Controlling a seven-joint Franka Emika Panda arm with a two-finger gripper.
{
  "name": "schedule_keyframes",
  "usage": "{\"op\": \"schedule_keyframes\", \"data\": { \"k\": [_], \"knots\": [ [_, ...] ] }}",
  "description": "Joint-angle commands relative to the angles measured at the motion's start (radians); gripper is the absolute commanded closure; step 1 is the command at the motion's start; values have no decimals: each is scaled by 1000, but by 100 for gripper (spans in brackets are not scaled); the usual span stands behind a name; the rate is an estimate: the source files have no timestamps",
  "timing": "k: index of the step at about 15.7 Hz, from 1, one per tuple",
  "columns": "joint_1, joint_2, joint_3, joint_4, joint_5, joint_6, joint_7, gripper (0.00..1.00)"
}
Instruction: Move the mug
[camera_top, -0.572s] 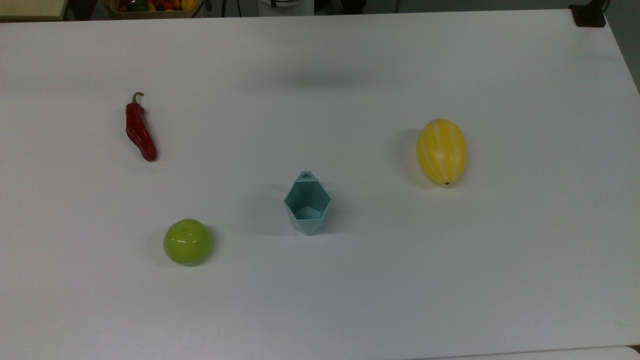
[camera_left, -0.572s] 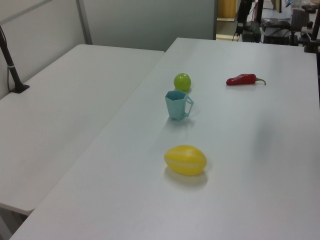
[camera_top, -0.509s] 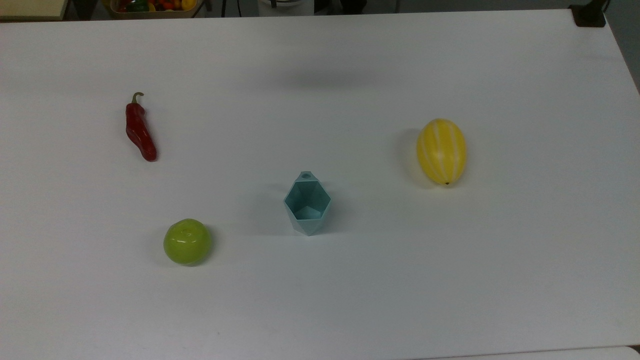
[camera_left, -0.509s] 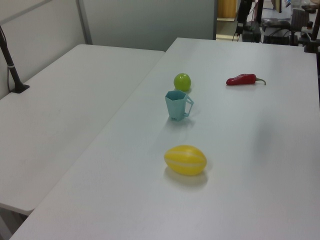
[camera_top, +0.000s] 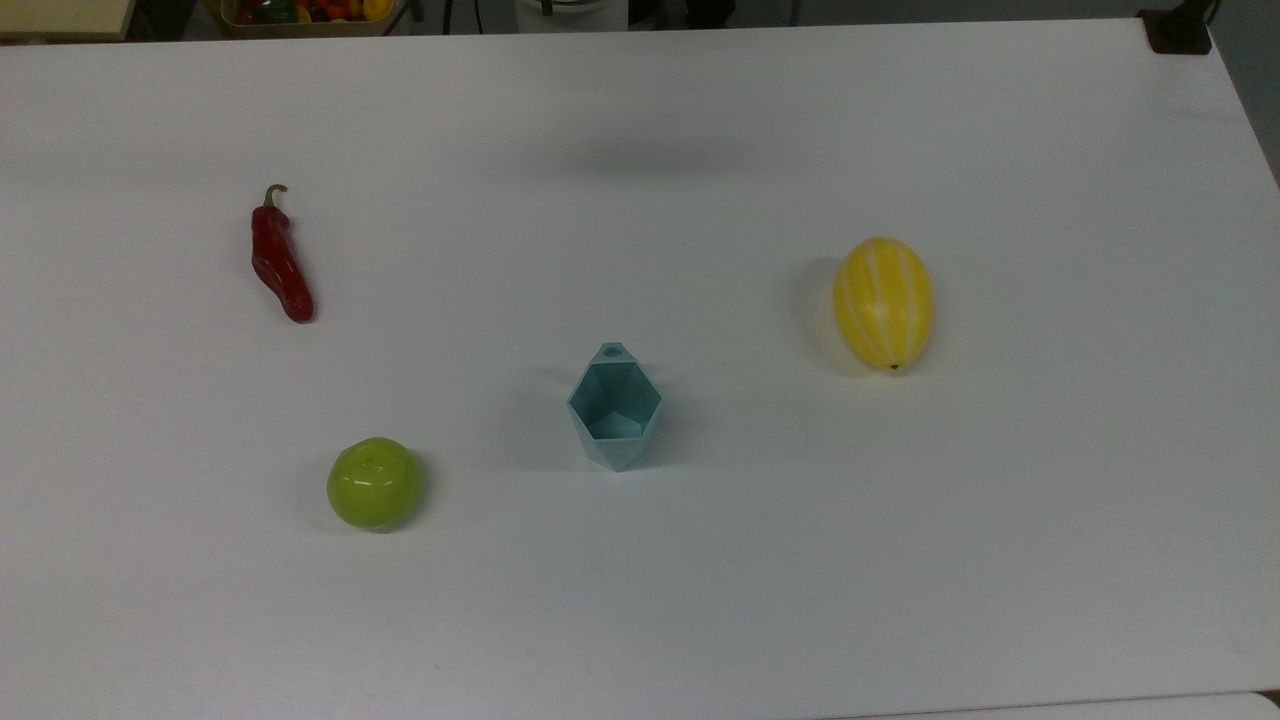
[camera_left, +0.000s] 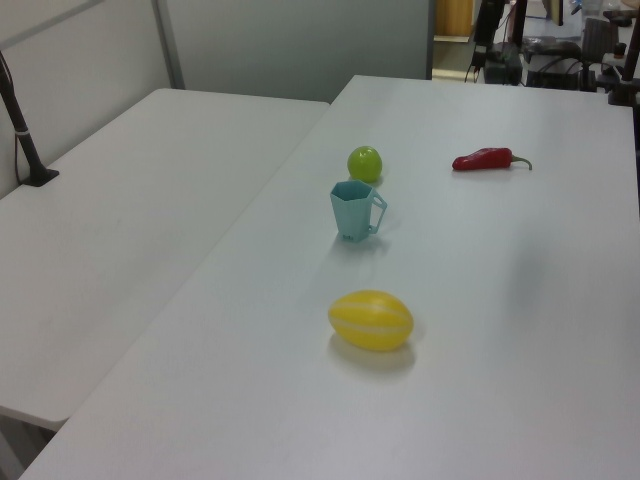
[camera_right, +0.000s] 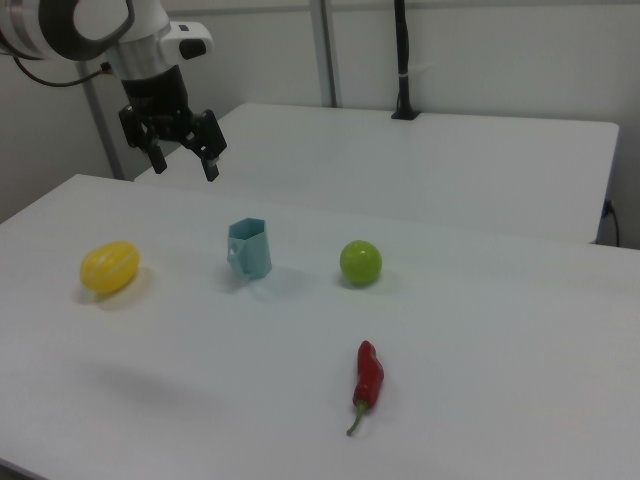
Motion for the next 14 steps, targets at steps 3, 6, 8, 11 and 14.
{"op": "schedule_keyframes", "data": {
  "k": [3,6,8,11,14],
  "knots": [
    [6,-13,-4,-15,-6,-36,16,0],
    [6,9,2,12,-6,-67,19,0],
    [8,23,3,26,-5,-79,20,0],
    [12,55,5,46,-3,-68,34,0],
    [23,143,5,135,-3,-76,86,0]
  ]
}}
